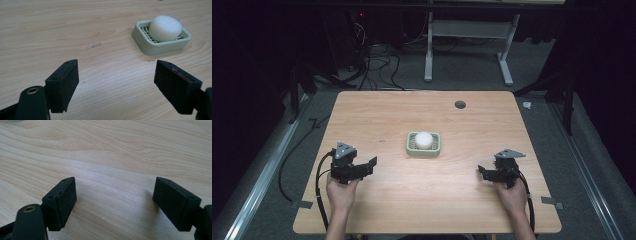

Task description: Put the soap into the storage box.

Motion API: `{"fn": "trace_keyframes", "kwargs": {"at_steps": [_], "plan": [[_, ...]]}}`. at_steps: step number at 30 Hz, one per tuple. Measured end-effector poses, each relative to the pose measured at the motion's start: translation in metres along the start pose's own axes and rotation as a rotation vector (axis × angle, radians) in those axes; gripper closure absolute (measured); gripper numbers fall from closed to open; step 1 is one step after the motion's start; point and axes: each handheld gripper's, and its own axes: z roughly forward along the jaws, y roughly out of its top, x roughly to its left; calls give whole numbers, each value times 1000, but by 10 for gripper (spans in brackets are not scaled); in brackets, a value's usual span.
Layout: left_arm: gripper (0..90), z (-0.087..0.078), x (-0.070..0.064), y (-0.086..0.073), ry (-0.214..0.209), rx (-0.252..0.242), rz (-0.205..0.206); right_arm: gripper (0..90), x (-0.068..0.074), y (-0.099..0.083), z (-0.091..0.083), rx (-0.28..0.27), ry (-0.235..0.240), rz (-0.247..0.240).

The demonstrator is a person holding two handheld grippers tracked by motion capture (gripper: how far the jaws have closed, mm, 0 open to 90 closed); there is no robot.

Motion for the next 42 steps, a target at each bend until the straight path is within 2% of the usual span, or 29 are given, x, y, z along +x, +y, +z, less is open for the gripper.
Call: {"fn": "trace_keyframes", "kwargs": {"at_steps": [26, 36, 41, 42], "plan": [[207, 10, 10, -26, 16, 47, -54, 199, 0, 0, 0, -1, 0, -3], [208, 22, 7, -36, 19, 75, -53, 199, 0, 0, 0, -1, 0, -3], [207, 27, 5, -39, 26, 93, -43, 199, 0, 0, 0, -1, 0, -3], [207, 29, 4, -40, 36, 100, -31, 199, 0, 0, 0, 0, -1, -3]]}}
